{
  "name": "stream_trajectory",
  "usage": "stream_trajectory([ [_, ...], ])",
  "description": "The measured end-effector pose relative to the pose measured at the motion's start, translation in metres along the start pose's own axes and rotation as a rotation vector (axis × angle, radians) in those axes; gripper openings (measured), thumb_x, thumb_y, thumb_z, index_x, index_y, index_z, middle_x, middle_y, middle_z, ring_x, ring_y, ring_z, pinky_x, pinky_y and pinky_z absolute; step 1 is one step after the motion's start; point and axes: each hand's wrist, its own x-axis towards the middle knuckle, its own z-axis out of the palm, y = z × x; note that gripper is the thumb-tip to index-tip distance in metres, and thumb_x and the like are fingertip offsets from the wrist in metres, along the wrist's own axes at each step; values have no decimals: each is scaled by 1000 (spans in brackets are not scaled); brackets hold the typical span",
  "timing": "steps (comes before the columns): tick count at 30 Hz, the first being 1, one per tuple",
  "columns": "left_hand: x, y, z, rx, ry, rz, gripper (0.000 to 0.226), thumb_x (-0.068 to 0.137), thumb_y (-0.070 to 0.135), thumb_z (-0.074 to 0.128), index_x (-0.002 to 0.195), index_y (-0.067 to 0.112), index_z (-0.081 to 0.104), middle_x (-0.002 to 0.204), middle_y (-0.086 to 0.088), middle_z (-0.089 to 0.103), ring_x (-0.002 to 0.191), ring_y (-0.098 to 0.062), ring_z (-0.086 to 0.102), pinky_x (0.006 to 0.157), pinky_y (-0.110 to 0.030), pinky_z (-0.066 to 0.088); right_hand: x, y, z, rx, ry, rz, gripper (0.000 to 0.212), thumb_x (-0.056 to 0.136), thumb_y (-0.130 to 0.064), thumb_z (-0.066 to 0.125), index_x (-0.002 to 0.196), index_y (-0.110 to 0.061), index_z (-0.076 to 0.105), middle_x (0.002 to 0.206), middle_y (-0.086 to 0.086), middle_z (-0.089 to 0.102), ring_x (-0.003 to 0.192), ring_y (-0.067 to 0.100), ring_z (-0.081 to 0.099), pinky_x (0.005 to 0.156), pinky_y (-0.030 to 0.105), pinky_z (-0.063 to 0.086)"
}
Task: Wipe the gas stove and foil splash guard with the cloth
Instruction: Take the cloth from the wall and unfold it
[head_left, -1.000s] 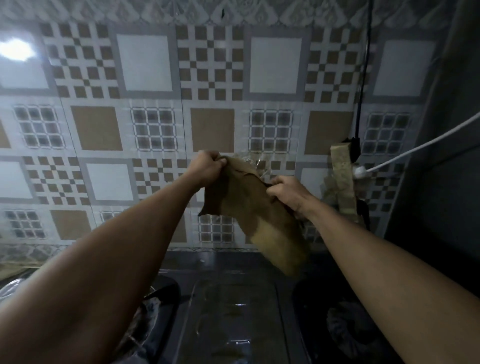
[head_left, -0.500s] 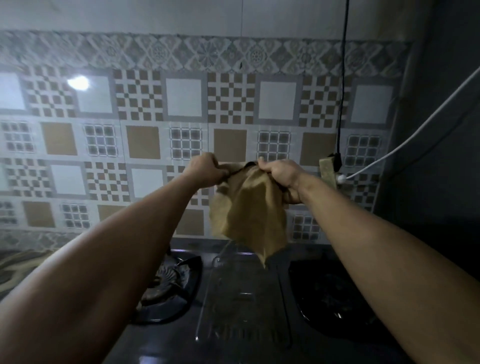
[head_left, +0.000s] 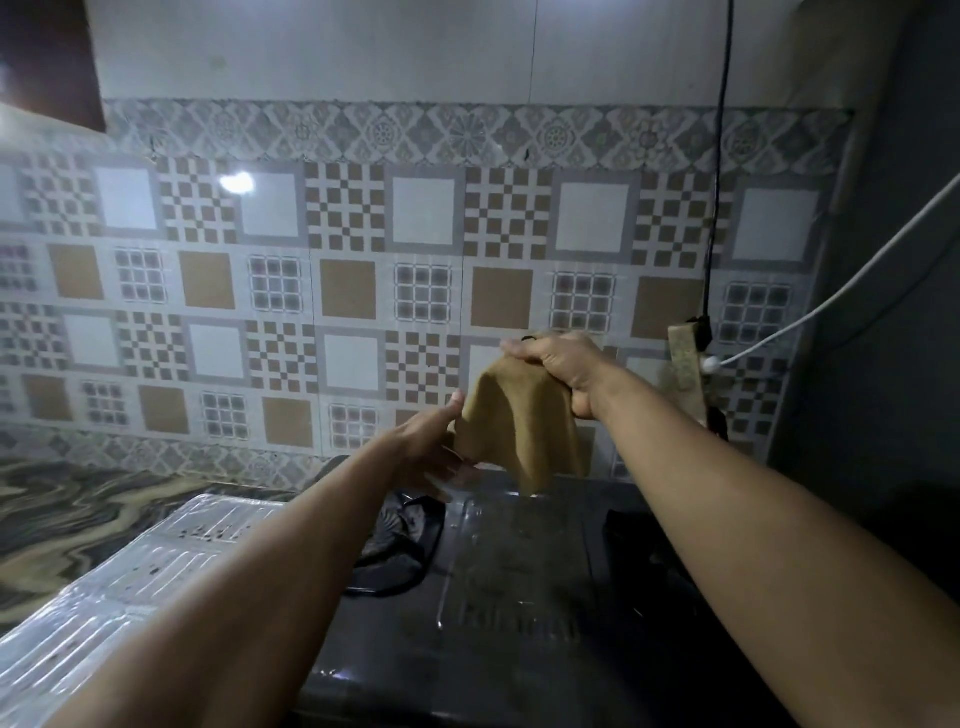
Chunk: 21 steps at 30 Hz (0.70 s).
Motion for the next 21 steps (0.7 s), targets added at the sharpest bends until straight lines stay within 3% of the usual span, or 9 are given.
stream_trajectory([
  [2,-6,-6,5,-176,5,49,29,93,36,45,86,10,58,84,-13,53,68,-24,51,58,-31,47,-5,0,3,-42,43,-28,28,79,-9,75,105,-2,67,85,11,69,71,20,65,60,28,54],
  [4,-9,-7,5,-285,137,110,8,85,16,54,78,12,57,74,-7,48,65,-21,50,62,-34,51,-10,2,4,-157,88,-17,16,84,-13,70,97,-5,67,75,9,65,65,20,62,58,28,52],
  [5,-10,-7,3,-331,204,139,10,88,17,57,84,10,61,76,-6,52,69,-21,54,66,-36,52,-15,1,5,-223,112,1,8,87,-16,64,84,-9,66,67,7,59,60,19,58,56,27,49],
  [8,-19,0,-2,-429,313,191,29,96,33,56,103,7,67,95,-10,63,88,-24,61,67,-35,54,-21,4,5,-283,195,40,32,94,-21,43,62,-21,47,58,2,42,53,18,46,56,27,40],
  [10,-28,8,-5,-382,388,228,31,96,35,55,106,10,68,101,-11,64,88,-23,61,64,-34,55,-23,7,5,-268,258,52,35,96,-26,36,62,-22,44,58,2,41,56,20,45,59,29,39],
  [13,-42,21,-11,-285,540,284,30,92,32,62,110,8,67,101,-9,65,88,-22,62,74,-36,56,-27,17,2,-191,290,88,24,91,-30,39,72,-20,51,67,6,46,66,23,50,65,33,43],
  [18,-64,38,-20,-203,630,303,19,88,24,69,93,9,58,96,-7,60,84,-18,58,63,-30,49,-33,18,3,-10,340,141,9,86,-21,53,84,-17,61,67,4,51,68,21,56,67,32,55],
  [21,-72,43,-25,-194,737,311,23,88,21,70,90,9,51,92,-7,58,87,-20,57,74,-35,50,-33,22,5,214,268,251,12,87,-19,52,76,-19,54,68,2,54,75,21,59,68,37,54],
])
